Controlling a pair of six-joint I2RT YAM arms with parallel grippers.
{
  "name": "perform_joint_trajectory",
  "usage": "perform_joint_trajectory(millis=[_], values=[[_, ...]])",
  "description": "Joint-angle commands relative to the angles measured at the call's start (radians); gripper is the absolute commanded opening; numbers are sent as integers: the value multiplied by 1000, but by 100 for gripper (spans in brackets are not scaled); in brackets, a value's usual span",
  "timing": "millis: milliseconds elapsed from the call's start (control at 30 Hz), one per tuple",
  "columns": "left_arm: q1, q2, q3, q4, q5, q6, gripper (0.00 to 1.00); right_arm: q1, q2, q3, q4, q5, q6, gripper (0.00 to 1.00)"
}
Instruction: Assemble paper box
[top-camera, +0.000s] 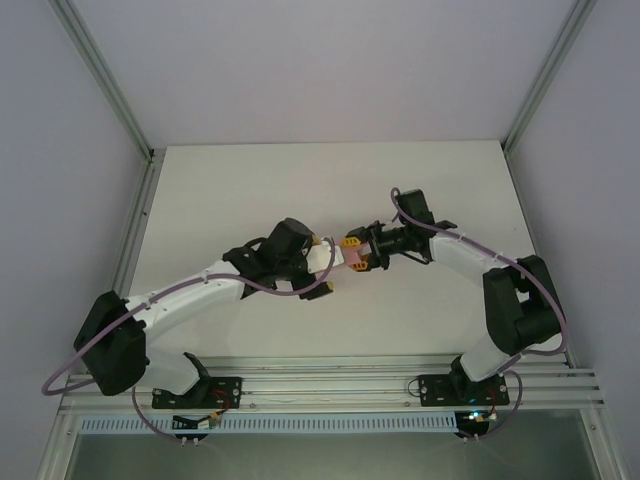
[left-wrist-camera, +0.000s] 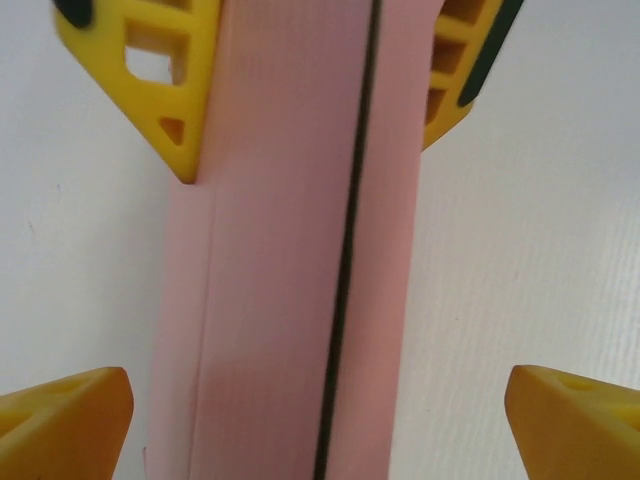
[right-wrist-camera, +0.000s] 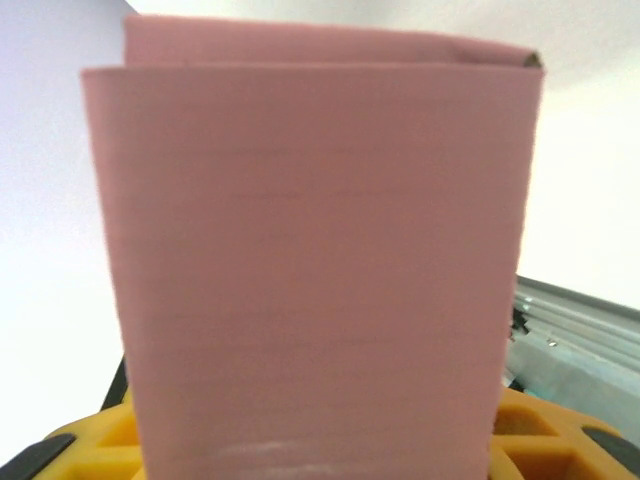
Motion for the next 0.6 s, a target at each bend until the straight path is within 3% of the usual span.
perform_joint_trajectory(millis=[0,67,300,333,400,467,500,567], values=[[-19,12,31,-38,-82,38,88,-9,-21,-33,105,-54,124,43],[-29,7,24,-8,-137,37,84,-12,-24,-71,194,-57,197,45],[-38,-1,-9,130,-259,55,49,-26,-47,-121,250,-31,238,48],[-38,4,-3,129,-263,59,47,-28,-55,-135,273,-24,254,53],[-38,15,4,113,-265,56,45,-31,-71,-144,272,-19,240,78],[-34,22,8,104,-252,52,44,-46,-86,-142,240,-22,172,86],[-30,25,10,96,-236,49,43,-60,-104,-142,222,-11,117,100],[-6,25,19,67,-184,36,43,-108,-165,-101,17,104,-113,100]])
